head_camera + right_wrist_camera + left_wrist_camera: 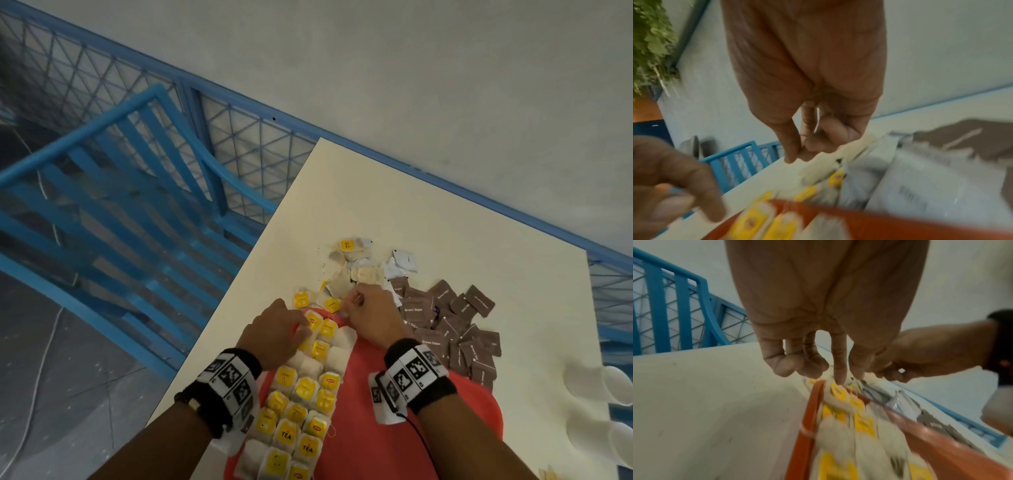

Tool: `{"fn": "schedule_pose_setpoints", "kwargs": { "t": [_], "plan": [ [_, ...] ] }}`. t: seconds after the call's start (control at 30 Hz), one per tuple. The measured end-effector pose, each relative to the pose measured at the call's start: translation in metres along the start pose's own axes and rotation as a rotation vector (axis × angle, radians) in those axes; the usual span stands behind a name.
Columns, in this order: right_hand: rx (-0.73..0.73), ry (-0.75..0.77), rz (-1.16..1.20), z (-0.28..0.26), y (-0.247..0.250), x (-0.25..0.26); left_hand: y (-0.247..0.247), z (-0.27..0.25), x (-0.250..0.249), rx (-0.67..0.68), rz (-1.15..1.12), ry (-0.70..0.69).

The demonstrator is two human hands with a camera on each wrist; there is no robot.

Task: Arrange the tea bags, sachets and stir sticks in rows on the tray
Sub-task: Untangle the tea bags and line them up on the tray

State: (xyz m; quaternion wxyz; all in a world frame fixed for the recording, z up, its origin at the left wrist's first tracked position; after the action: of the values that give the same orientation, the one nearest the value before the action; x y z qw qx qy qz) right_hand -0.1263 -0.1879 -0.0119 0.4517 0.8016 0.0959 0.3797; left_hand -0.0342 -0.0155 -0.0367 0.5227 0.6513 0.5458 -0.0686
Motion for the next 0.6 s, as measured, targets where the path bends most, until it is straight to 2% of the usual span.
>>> {"fn": "schedule_pose_setpoints", "kwargs": {
  "t": [0.1,0.2,0.37,0.5,0.6],
  "plan": [
    [-0.058,-0.077,-0.187,0.024,0.043,-0.024,0.027,0.018,-0.008,-0.073,-0.001,-0.010],
    [0.086,-0.064,-0.315,0.045,0.045,-0.032,0.042,0.043,-0.011,-0.096,0.049,0.040],
    [0.251,0.028,-0.512,0.066,0.021,-0.027,0.030,0.073,-0.005,-0.034,0.120,0.137],
    [0.152,0.107,-0.623,0.071,0.028,-0.024,0.017,0.080,-0.011,0.006,0.198,0.124],
    [0.081,0.129,-0.617,0.072,0.037,-0.030,0.011,0.082,-0.012,0.011,0.235,0.092]
  ]
}}
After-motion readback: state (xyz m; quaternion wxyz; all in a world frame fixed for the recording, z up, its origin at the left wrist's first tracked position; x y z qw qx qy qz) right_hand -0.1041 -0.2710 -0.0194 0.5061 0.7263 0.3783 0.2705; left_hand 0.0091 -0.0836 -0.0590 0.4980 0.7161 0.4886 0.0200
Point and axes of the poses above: each hand's wrist, its own z-axis towards the middle knuckle, its own y-axis out of the back of the hand, x = y × z, the point moved 8 cm from there along z, towards the middle knuckle, and after that the axes turned 5 degrees about -z, right-handed, at the moved point
